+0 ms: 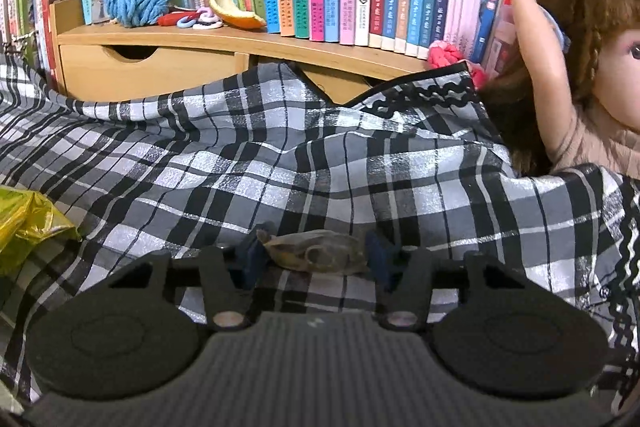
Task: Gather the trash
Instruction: 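Lift the white tissue with the left gripper while the right lifts the clear wrapper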
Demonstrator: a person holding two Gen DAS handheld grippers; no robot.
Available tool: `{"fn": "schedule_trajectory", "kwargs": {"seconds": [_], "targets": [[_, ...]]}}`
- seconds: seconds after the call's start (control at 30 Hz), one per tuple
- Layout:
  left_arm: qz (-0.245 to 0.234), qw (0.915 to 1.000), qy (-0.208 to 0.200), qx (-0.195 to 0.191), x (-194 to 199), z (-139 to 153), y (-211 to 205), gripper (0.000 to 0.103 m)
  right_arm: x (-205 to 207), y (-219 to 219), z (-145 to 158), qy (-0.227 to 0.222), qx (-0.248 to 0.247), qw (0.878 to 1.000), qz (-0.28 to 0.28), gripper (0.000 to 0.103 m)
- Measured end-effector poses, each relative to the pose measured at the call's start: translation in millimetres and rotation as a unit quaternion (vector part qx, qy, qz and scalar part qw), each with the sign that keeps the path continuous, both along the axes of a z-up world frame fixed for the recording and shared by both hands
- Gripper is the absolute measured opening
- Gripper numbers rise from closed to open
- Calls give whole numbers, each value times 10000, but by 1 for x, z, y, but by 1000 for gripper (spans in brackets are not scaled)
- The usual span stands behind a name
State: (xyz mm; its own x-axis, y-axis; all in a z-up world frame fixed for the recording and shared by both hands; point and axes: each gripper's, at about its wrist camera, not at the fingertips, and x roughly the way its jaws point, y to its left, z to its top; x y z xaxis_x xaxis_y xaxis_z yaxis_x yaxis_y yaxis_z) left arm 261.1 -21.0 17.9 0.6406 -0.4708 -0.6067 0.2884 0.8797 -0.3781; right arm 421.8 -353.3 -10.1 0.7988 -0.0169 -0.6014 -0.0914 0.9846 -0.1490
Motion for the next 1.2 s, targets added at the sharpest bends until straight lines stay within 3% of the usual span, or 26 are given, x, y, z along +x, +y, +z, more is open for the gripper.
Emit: {"fn": "schedule_trajectory", "kwargs": {"seconds": [0.07, 0.4, 0.5, 0.63, 0.83, 1.2], "targets": [[7, 10000, 11, -13, 0, 1, 0, 24, -4, -1, 3, -3, 52, 10000, -55, 45], [74, 9998, -157, 14, -12, 14, 1, 24, -60, 27, 32, -115, 21, 9992, 395, 44], [104, 9996, -246, -10, -25, 24, 5, 24, -89, 40, 46, -203, 92, 9976, 652, 44], [134, 9994, -318, -15, -48, 36, 10, 24, -137, 69, 61, -322, -208, 9936, 1063, 44], [244, 9994, -229, -78, -86, 42, 19, 24, -209, 106, 81, -369, -169, 9846, 1703, 47], [459, 9988, -120, -111, -179, 47, 51, 24, -335, 152, 89, -286, -171, 9670, 2526, 49]]}}
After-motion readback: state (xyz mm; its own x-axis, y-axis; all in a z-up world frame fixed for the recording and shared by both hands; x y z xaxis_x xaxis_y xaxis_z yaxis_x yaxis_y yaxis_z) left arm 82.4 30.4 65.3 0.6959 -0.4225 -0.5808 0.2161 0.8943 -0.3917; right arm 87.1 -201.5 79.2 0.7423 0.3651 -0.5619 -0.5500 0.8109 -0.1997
